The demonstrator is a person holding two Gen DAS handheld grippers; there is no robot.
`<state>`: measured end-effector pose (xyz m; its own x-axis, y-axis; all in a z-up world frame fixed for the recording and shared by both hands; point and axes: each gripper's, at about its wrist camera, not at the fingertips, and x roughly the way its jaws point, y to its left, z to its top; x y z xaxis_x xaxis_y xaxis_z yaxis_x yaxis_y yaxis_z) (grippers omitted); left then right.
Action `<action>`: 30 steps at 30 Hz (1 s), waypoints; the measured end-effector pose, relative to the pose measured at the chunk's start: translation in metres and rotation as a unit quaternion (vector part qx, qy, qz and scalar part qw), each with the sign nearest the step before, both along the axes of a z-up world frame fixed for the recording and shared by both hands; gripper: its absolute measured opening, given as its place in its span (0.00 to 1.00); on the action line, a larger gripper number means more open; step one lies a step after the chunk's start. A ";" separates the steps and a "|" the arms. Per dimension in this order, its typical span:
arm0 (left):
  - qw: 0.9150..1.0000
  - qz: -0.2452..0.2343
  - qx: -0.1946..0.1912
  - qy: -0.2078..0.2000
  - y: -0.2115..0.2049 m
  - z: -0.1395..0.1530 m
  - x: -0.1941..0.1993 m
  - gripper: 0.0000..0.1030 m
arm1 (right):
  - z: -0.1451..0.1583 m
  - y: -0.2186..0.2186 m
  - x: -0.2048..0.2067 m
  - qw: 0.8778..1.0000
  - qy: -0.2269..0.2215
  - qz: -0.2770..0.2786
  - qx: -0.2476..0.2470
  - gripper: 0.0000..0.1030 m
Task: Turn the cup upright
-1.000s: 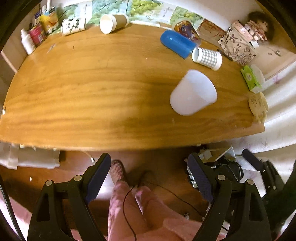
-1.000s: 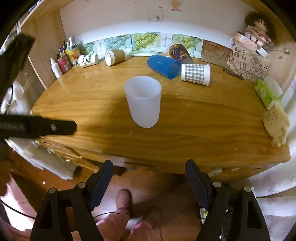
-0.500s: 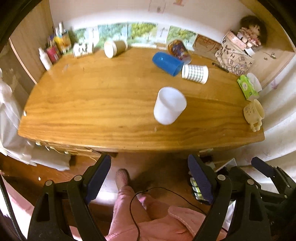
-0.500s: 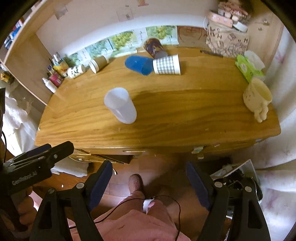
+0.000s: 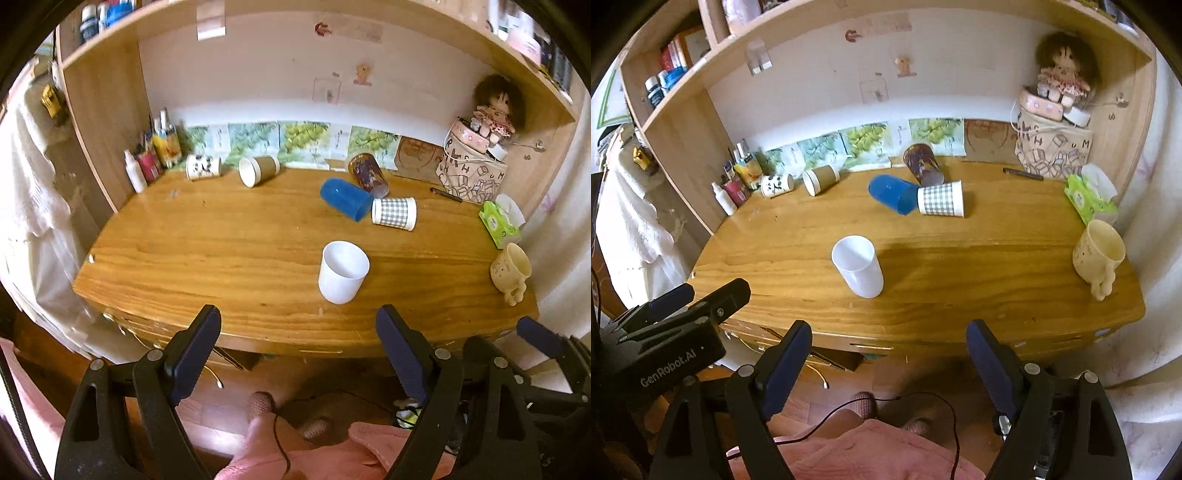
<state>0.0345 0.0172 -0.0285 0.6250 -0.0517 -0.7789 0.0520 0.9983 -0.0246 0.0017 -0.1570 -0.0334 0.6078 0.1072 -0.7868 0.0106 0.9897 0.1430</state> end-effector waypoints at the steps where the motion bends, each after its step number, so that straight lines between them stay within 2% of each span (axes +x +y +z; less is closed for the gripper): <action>1: 1.000 -0.001 0.005 -0.008 -0.001 0.002 -0.003 0.86 | 0.000 -0.001 -0.002 1.000 -0.003 -0.001 -0.001 0.84; 4: 1.000 0.002 0.014 -0.024 -0.002 0.005 -0.009 0.86 | 0.001 -0.002 -0.006 1.000 -0.011 -0.005 -0.005 0.85; 7: 0.999 0.013 0.009 -0.030 0.004 0.007 -0.011 0.91 | 0.004 -0.005 -0.009 1.000 -0.022 -0.018 -0.009 1.00; 9: 0.999 0.018 0.006 -0.035 0.006 0.008 -0.013 0.97 | 0.005 -0.005 -0.009 0.999 -0.027 -0.019 -0.009 1.00; 19: 0.998 0.017 0.014 -0.060 0.008 0.015 -0.021 0.98 | 0.013 0.004 -0.018 0.998 -0.060 -0.018 -0.025 1.00; 30: 0.997 0.007 0.024 -0.070 0.007 0.019 -0.028 0.98 | 0.016 0.004 -0.026 0.997 -0.068 -0.026 -0.024 1.00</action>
